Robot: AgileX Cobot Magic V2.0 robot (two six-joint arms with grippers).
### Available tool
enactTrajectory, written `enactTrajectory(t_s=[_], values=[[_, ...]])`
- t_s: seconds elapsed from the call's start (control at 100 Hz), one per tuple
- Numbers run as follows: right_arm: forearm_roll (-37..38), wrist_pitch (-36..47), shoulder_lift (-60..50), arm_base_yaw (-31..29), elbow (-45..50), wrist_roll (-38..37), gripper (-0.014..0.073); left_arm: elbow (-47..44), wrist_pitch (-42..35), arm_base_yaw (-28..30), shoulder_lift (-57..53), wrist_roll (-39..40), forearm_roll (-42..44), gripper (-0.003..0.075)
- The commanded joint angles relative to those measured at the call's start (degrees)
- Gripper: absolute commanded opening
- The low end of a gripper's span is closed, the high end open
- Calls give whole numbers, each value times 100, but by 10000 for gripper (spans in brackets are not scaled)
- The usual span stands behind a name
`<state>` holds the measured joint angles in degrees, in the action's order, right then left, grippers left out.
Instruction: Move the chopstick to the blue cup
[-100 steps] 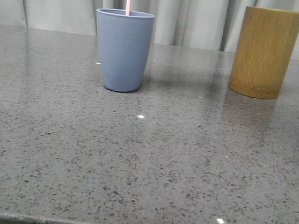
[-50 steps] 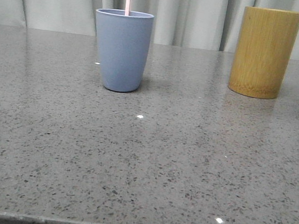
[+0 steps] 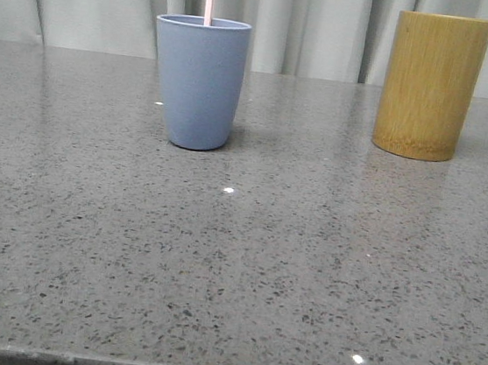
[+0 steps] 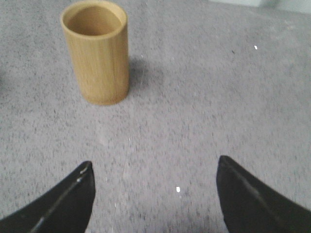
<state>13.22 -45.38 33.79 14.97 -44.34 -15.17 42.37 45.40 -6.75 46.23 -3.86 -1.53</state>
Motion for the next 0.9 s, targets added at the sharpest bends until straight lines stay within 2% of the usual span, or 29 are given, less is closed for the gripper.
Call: enactTrajectory(t_s=[0.0, 0.16, 0.22, 0.29, 0.41, 0.54, 0.57, 0.62, 0.89], values=[[143, 340, -446, -24, 189, -106, 528, 142, -276, 7, -41, 70, -40, 526], [185, 462, -977, -24, 432, -118, 528, 142, -271, 7, -41, 70, -40, 512], [218, 462, -1071, -24, 431, -118, 522, 142, -271, 7, -41, 70, -40, 470], [225, 462, -1091, -24, 431, -118, 470, 142, -271, 7, -41, 70, -40, 395], [225, 462, -1091, -24, 431, -118, 274, 142, -271, 7, -41, 70, -40, 239], [225, 462, -1091, -24, 431, -118, -30, 142, -271, 7, -41, 70, -40, 71], [225, 462, -1091, -24, 431, -118, -74, 142, -271, 7, -41, 70, -40, 36], [225, 462, -1091, -24, 431, -119, -64, 153, -271, 7, -41, 70, -40, -19], [225, 456, -1091, -24, 431, -119, -67, 153, -294, 7, -41, 70, -40, -19]])
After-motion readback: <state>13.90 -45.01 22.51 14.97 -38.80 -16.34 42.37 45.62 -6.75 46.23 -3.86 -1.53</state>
